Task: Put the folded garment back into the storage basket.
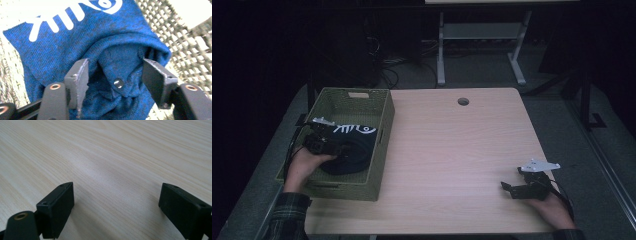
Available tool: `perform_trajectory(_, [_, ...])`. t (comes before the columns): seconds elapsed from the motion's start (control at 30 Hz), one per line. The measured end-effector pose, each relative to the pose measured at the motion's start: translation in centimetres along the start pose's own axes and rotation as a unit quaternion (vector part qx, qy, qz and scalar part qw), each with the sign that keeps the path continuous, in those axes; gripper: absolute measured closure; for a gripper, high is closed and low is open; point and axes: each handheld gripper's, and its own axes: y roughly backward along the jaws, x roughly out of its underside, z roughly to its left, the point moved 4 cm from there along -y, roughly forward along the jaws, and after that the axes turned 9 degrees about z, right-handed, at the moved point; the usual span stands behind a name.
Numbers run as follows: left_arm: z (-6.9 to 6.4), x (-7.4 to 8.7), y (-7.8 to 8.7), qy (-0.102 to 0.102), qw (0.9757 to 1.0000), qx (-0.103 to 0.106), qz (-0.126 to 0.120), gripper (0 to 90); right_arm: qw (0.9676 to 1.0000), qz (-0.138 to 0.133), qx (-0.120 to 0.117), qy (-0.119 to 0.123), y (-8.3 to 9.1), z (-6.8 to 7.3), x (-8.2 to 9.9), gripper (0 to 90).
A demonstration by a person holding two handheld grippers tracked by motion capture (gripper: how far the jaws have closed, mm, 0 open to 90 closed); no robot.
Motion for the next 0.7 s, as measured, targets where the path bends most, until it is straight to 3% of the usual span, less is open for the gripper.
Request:
perform_trajectory(0.17, [-0.9, -0.5, 1.3, -0.001, 0.9996, 0.008, -0.025, 32.8, 1.0, 0.0, 0.0, -0.001, 0.0, 0.0, 0.0, 12.6])
perform_trajectory(0.33, [-2.8, -1.6, 2.0, -0.011, 0.9984, 0.024, -0.05, 29.7, 1.0, 0.0, 0.001, -0.001, 0.0, 0.0, 0.0, 12.5])
perform_trajectory(0.53, [-5.7, -3.3, 2.6, -0.029, 0.9954, 0.04, -0.083, 25.8, 1.0, 0.0, 0.0, -0.001, 0.0, 0.0, 0.0, 12.5])
perform_trajectory(0.7, [-8.8, -4.7, 2.7, -0.057, 0.9914, 0.054, -0.105, 25.4, 1.0, 0.0, 0.001, -0.001, 0.0, 0.0, 0.0, 12.5])
